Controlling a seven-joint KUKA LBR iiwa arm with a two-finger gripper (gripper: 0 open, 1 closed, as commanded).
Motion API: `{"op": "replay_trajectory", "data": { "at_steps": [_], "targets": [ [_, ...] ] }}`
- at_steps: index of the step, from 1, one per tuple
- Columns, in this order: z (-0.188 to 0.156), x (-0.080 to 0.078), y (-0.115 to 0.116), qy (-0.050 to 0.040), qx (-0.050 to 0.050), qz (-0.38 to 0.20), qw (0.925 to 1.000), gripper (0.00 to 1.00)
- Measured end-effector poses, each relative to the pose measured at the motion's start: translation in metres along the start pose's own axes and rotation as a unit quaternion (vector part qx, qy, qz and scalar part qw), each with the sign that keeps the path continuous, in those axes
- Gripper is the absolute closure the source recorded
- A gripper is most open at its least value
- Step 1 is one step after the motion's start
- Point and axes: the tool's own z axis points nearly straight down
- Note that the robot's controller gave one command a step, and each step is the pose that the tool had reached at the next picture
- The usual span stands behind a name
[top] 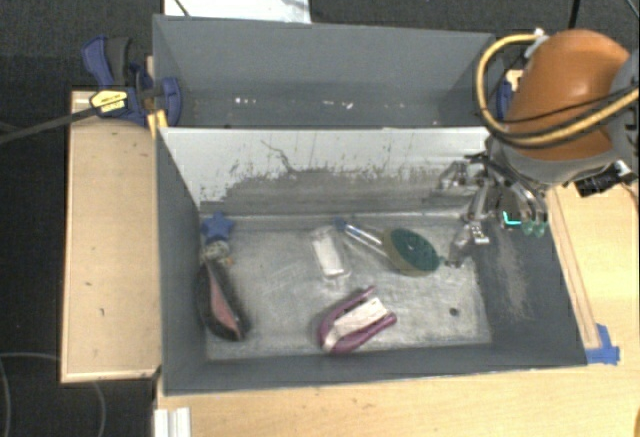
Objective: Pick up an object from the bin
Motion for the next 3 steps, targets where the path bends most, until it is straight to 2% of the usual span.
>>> {"op": "replay_trajectory", "data": {
  "at_steps": [1, 2, 3],
  "targets": [
    [0.128, -0.01, 0.023, -0.0077, 0.0, -0.001, 1.0, 0.0],
    [0.125, -0.012, 0.022, -0.0099, 0.001, -0.002, 0.9999, 1.0],
    [-0.053, -0.013, -0.024, -0.007, 0.003, -0.186, 0.9825, 1.0]
  ]
}}
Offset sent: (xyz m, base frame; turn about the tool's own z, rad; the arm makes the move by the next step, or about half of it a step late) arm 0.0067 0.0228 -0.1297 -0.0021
